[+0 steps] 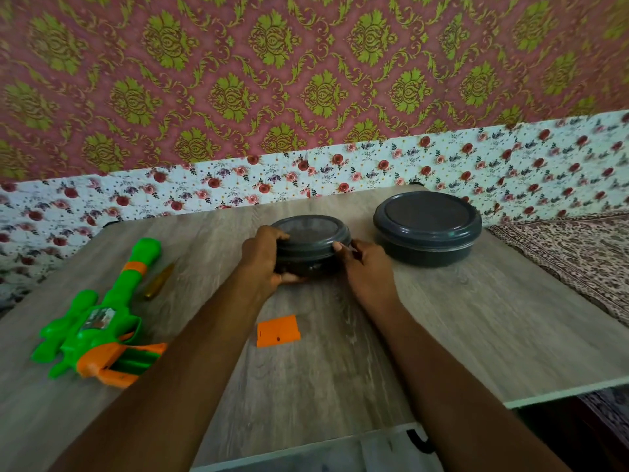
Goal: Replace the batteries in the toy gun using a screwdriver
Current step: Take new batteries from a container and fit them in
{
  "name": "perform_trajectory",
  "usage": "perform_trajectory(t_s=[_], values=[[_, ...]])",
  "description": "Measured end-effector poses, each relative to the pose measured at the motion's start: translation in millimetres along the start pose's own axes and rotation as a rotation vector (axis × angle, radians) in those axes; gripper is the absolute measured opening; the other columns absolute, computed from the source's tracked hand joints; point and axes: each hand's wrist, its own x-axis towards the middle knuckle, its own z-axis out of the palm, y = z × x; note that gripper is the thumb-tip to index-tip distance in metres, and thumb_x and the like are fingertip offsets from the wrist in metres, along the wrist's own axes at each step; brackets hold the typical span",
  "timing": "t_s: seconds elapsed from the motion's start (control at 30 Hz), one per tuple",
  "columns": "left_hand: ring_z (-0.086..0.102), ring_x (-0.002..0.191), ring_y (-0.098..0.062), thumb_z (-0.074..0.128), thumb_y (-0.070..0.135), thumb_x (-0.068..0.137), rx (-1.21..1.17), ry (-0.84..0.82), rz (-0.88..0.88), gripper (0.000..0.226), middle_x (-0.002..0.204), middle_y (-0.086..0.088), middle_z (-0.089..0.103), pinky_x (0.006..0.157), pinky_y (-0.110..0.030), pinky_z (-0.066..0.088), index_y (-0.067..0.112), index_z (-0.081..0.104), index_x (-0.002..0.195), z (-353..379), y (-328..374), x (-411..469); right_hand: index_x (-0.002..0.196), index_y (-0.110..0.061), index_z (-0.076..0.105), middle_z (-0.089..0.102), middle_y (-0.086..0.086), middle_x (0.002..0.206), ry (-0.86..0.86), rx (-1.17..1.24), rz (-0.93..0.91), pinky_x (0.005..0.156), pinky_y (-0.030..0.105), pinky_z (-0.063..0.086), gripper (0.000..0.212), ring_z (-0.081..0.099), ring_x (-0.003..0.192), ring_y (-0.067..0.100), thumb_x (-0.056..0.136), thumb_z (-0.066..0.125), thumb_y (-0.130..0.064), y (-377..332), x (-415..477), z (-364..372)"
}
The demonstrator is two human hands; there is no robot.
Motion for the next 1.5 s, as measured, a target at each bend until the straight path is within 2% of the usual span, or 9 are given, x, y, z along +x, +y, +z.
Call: perform_trajectory(t_s=[0.13, 0.3, 0.43, 0.63, 0.83, 1.03, 1.13, 1.3, 1.5], values=[[0.063, 0.102, -0.040, 0.070, 0.012, 0.092, 0.165, 0.060, 0.081, 0.048, 0.127, -0.022, 0.055, 0.053, -0.052, 0.062, 0.003, 0.047, 0.133, 3, 0, 5, 0.110, -0.013, 0.077, 0.078, 0.001, 0.101, 0.013, -0.072, -0.011, 0.076, 0.021, 0.054, 0.024, 0.070, 0.088, 0.007, 0.093, 0.074, -0.029, 2, 0, -3], [0.065, 0.110, -0.036, 0.095, 0.029, 0.070, 0.323, 0.097, 0.154, 0.071, 0.127, -0.015, 0.061, 0.061, -0.046, 0.065, 0.007, 0.055, 0.124, -2, -6, 0, 0.116, -0.012, 0.073, 0.076, 0.001, 0.108, 0.103, -0.142, -0.023, 0.071, 0.006, 0.043, 0.035, 0.067, 0.092, 0.007, 0.085, 0.083, -0.023, 1, -2, -4], [0.067, 0.099, -0.026, 0.101, 0.019, 0.059, 0.452, 0.099, 0.247, 0.063, 0.120, -0.011, 0.059, 0.065, -0.036, 0.065, 0.015, 0.053, 0.100, -6, -16, -1, 0.108, -0.013, 0.072, 0.073, 0.001, 0.101, 0.137, -0.185, -0.045, 0.069, 0.007, 0.042, 0.024, 0.064, 0.086, 0.008, 0.087, 0.081, -0.020, -1, -2, -3], [0.074, 0.076, -0.021, 0.096, 0.016, 0.068, 0.400, 0.156, 0.316, 0.064, 0.112, -0.018, 0.073, 0.056, -0.027, 0.062, -0.002, 0.069, 0.123, -2, -20, 9, 0.125, -0.015, 0.069, 0.073, 0.006, 0.113, -0.040, -0.220, -0.110, 0.088, 0.029, 0.051, 0.027, 0.068, 0.102, 0.019, 0.099, 0.061, -0.013, -2, -3, 0], [0.065, 0.064, -0.020, 0.090, 0.010, 0.076, 0.482, 0.203, 0.311, 0.059, 0.106, -0.021, 0.070, 0.072, -0.044, 0.065, -0.006, 0.064, 0.127, 16, -9, 12, 0.132, -0.014, 0.066, 0.071, 0.006, 0.110, -0.048, -0.269, -0.109, 0.085, 0.026, 0.047, 0.036, 0.066, 0.098, 0.017, 0.098, 0.056, -0.006, -5, -2, -2], [0.070, 0.106, -0.030, 0.090, 0.017, 0.076, 0.615, 0.262, 0.460, 0.051, 0.116, -0.015, 0.072, 0.085, -0.034, 0.060, 0.004, 0.069, 0.121, 12, -18, 1, 0.116, -0.008, 0.072, 0.069, 0.010, 0.116, 0.228, -0.267, -0.173, 0.098, 0.030, 0.052, 0.028, 0.067, 0.105, 0.021, 0.088, 0.071, -0.003, -11, -5, -13], [0.070, 0.095, -0.021, 0.085, 0.015, 0.080, 0.699, 0.191, 0.584, 0.032, 0.095, -0.003, 0.073, 0.078, -0.025, 0.050, 0.010, 0.074, 0.110, 9, -28, -12, 0.121, -0.008, 0.069, 0.059, 0.012, 0.131, 0.345, -0.295, -0.115, 0.105, 0.031, 0.048, 0.032, 0.060, 0.117, 0.025, 0.089, 0.069, -0.002, -14, -11, -23], [0.061, 0.092, -0.015, 0.083, 0.014, 0.084, 0.774, 0.110, 0.679, 0.044, 0.097, 0.002, 0.064, 0.084, -0.025, 0.047, 0.006, 0.069, 0.125, 10, -31, -15, 0.123, -0.015, 0.068, 0.050, 0.012, 0.142, 0.516, -0.371, -0.031, 0.112, 0.058, 0.041, 0.041, 0.045, 0.134, 0.034, 0.084, 0.075, -0.008, -11, -23, -42], [0.068, 0.095, -0.018, 0.087, 0.015, 0.081, 0.745, 0.114, 0.624, 0.051, 0.099, -0.009, 0.074, 0.090, -0.028, 0.053, 0.010, 0.063, 0.126, 20, -31, 4, 0.146, -0.021, 0.049, 0.027, 0.015, 0.161, 0.354, -0.744, 0.061, 0.117, 0.060, 0.019, 0.065, 0.016, 0.153, 0.036, 0.086, 0.071, -0.008, -14, -10, -66]])
